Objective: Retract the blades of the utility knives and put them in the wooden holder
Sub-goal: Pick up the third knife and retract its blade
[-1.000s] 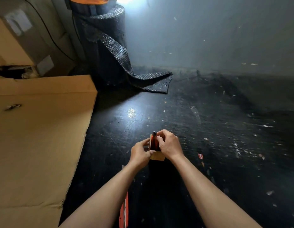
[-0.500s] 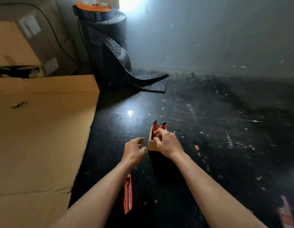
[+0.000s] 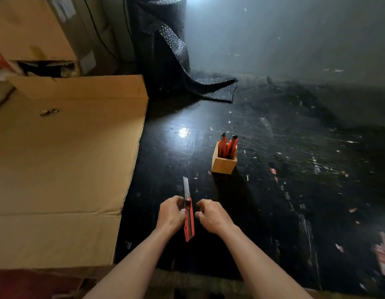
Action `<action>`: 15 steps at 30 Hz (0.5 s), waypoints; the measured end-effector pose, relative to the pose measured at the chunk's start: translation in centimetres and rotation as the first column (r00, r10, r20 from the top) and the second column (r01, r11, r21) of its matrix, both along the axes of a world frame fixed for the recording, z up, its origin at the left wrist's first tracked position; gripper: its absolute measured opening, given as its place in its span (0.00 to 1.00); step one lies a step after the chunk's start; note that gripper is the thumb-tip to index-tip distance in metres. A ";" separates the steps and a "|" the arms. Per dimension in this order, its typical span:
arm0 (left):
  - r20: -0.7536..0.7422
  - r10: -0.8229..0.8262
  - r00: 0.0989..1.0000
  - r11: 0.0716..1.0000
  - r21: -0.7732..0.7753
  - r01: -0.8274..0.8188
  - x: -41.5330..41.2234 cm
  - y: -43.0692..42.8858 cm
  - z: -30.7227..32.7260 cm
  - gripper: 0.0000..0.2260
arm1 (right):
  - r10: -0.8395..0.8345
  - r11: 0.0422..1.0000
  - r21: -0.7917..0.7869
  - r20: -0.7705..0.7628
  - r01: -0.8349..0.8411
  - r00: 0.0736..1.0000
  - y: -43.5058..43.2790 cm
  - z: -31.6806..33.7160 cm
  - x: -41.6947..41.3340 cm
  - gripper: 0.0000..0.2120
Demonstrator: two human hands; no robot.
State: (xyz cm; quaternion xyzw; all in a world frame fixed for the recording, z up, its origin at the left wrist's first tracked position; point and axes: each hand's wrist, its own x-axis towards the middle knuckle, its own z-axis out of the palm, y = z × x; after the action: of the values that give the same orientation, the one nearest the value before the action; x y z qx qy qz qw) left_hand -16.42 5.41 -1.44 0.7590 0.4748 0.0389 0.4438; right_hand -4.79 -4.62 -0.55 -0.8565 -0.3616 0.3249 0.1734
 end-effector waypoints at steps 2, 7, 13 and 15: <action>-0.010 0.025 1.000 0.997 -0.069 -0.026 -0.8 -0.6 -1.0 0.12 | -0.008 1.000 -0.025 -0.102 0.006 0.995 -0.6 -0.8 -1.6 0.13; 0.014 0.128 0.992 0.966 -0.230 -0.122 -1.3 -1.5 -2.6 0.12 | -0.138 0.988 0.041 -0.202 0.150 0.969 -1.5 -2.2 -4.0 0.09; 0.092 0.213 0.973 0.927 -0.335 -0.171 -1.6 -1.4 -2.7 0.13 | -0.279 0.929 0.149 -0.322 0.339 0.905 -2.1 -1.7 -4.7 0.09; 0.128 0.219 0.967 0.913 -0.376 -0.157 -1.4 -0.9 -2.3 0.15 | -0.284 0.910 0.198 -0.345 0.365 0.894 -2.1 -1.2 -4.3 0.09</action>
State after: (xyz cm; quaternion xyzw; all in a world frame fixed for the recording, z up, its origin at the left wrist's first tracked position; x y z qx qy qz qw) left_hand -17.82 4.47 -3.76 0.6086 0.5059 0.0570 0.6086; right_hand -9.13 -6.72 -1.74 -0.8137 -0.2197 0.3711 0.3898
